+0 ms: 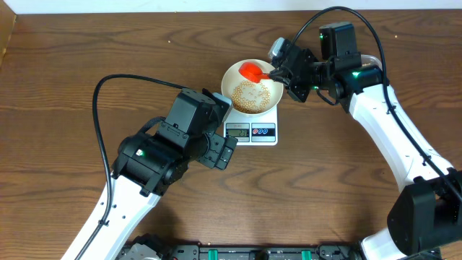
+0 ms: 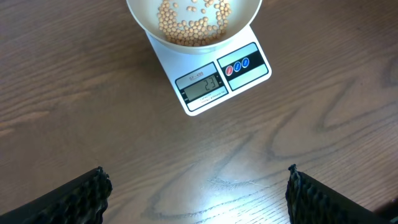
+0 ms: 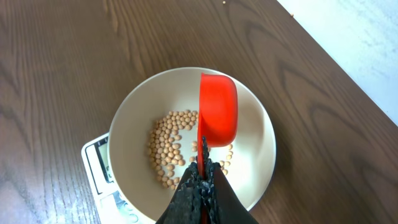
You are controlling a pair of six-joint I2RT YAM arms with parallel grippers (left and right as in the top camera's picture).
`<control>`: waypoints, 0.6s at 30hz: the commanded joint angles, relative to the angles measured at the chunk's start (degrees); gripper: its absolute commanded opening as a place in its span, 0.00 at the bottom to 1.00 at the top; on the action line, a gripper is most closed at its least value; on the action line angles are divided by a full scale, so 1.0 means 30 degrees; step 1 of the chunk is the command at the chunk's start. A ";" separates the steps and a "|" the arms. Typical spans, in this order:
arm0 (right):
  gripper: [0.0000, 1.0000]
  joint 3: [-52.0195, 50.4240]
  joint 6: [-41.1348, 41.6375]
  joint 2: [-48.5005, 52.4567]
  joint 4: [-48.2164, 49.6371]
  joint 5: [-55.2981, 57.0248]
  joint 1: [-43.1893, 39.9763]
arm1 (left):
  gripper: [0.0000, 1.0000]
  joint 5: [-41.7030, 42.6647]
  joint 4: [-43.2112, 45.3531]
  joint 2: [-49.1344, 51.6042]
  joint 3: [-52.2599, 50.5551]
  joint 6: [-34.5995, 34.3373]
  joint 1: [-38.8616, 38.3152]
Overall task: Scoop item into bowl and weigh 50g on scale
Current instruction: 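Tilt the scoop with the right gripper to pour chickpeas into bowl, then move the empty scoop back right to the chickpea tub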
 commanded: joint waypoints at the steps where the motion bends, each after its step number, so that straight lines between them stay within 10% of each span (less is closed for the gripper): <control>1: 0.01 0.0022 -0.0022 -0.0379 0.0044 -0.1231 0.0044 | 0.92 0.0029 -0.0044 0.0102 0.0495 0.0138 0.0117; 18: 0.01 0.0022 0.9814 -0.2994 0.0335 -0.5020 -0.6856 | 0.92 0.0029 -0.0044 0.0102 0.0495 0.0138 0.0117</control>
